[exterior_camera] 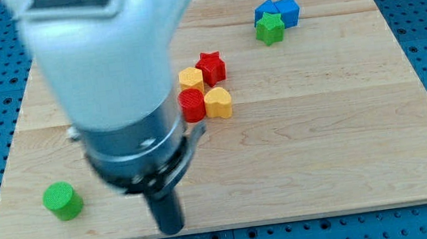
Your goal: Move the green circle vertical to the red circle
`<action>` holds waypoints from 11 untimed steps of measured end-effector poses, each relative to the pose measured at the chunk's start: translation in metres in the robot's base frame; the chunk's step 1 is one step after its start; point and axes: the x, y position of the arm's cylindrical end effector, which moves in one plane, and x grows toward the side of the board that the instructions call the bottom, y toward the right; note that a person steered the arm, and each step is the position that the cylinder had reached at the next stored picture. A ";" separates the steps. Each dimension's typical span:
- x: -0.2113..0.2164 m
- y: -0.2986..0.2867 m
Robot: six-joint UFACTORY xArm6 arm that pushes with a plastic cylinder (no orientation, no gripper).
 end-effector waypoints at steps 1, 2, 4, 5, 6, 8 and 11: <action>0.001 -0.045; -0.001 -0.117; -0.134 -0.082; -0.203 -0.042; -0.155 -0.074; -0.121 -0.118; -0.109 0.098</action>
